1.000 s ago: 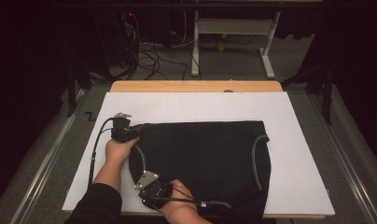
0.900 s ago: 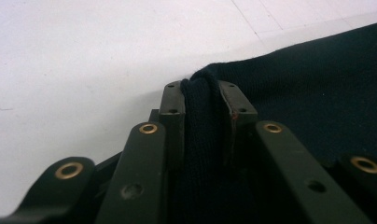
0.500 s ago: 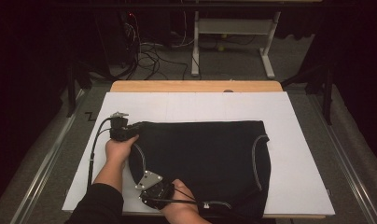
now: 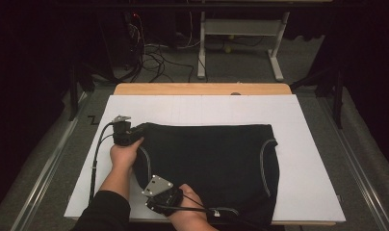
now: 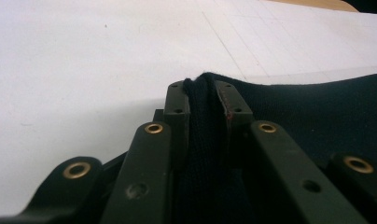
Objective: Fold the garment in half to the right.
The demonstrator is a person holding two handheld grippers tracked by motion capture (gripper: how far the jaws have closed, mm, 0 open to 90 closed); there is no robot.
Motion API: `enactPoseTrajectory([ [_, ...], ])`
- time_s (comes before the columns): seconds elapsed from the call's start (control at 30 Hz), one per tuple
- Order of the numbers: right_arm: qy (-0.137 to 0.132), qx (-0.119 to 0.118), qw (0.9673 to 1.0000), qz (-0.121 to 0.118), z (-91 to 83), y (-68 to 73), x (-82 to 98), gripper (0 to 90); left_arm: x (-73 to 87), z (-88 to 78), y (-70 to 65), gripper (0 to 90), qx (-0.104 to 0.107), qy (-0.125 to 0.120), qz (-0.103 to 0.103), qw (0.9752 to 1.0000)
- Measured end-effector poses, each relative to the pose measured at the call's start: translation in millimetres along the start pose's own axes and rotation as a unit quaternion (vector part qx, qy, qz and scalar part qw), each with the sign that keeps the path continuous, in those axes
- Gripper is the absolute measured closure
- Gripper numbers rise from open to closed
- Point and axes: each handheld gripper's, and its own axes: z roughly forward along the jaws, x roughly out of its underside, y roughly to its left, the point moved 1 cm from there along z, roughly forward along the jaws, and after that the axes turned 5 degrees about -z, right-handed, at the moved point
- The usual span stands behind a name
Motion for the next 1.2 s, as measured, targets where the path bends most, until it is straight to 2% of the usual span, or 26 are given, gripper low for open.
enactPoseTrajectory([
  [0.33, -0.022, 0.005, 0.9997, 0.003, -10.2, -3.2, -3.8, 75.7, -6.4, -6.3, -7.3, 73.7, 0.013, -0.04, -0.011, 0.999],
  [0.6, -0.034, 0.008, 0.9993, 0.007, -17.1, -5.6, -7.0, 75.8, -9.6, -9.2, -9.6, 73.7, 0.017, -0.046, -0.022, 0.9985],
  [1.0, -0.037, 0.006, 0.9993, 0.003, -19.5, -6.2, -14.2, 75.7, -15.5, -15.3, -10.2, 73.7, 0.015, -0.057, -0.006, 0.9982],
  [1.13, -0.036, 0.004, 0.9993, 0.001, -18.8, -5.8, -15.6, 75.7, -15.2, -16.8, -8.5, 73.7, 0.019, -0.06, 0.008, 0.998],
  [1.2, -0.036, 0.004, 0.9994, 0.0, -18.7, -5.8, -16.0, 75.7, -15.2, -16.4, -7.4, 73.7, 0.023, -0.06, 0.007, 0.9979],
])
